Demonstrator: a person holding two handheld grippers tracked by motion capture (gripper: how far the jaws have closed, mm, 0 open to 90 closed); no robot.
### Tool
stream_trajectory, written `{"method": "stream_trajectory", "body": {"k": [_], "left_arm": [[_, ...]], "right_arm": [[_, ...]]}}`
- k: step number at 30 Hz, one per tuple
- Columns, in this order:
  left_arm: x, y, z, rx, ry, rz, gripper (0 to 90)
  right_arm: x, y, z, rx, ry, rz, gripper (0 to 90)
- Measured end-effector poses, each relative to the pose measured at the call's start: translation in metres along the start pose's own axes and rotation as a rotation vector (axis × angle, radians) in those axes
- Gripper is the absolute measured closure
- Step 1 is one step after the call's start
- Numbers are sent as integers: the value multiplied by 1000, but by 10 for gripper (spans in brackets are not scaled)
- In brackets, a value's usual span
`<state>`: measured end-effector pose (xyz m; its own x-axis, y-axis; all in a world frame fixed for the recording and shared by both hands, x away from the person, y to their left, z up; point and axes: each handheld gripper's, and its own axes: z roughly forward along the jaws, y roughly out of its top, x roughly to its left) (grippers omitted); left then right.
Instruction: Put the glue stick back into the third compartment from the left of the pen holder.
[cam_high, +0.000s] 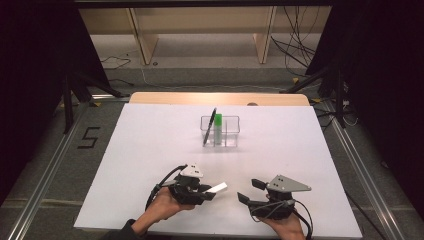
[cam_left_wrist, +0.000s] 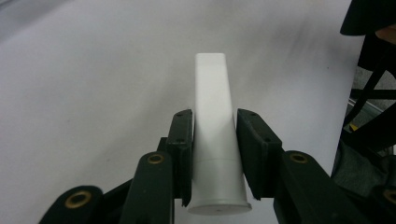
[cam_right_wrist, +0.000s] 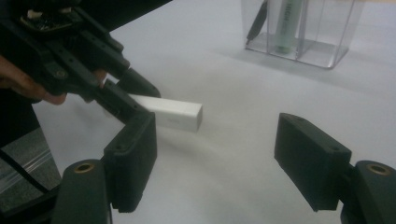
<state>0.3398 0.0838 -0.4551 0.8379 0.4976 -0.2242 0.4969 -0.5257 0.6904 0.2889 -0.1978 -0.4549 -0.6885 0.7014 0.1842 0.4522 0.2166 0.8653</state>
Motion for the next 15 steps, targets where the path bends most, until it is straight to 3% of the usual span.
{"method": "stream_trajectory", "body": {"k": [4,6,7,8,9,10,11,12,13,14,15], "left_arm": [[-3,6,-1,21,-9,28,671],[-6,10,0,45,6,56,672],[-10,15,1,61,1,75,671],[-10,15,1,61,1,75,672],[-13,22,3,78,-26,87,671],[-13,22,3,78,-26,87,671],[-18,29,7,95,-36,104,671],[-18,29,7,95,-36,104,672],[-19,32,9,106,-43,111,671],[-20,36,11,119,-48,123,671],[-22,39,13,130,-50,130,671]], "right_arm": [[8,0,1,-1,-3,-47,302],[11,0,2,-3,-5,-72,301],[15,0,2,-6,-13,-103,301],[15,0,2,-6,-13,-103,301],[19,0,2,-2,-22,-136,300],[19,0,2,-2,-22,-136,300],[24,0,3,5,-36,-174,300],[24,0,3,5,-36,-174,300],[27,-1,3,13,-55,-216,300],[27,-1,3,13,-55,-216,300],[30,-1,3,23,-69,-253,300]]}}
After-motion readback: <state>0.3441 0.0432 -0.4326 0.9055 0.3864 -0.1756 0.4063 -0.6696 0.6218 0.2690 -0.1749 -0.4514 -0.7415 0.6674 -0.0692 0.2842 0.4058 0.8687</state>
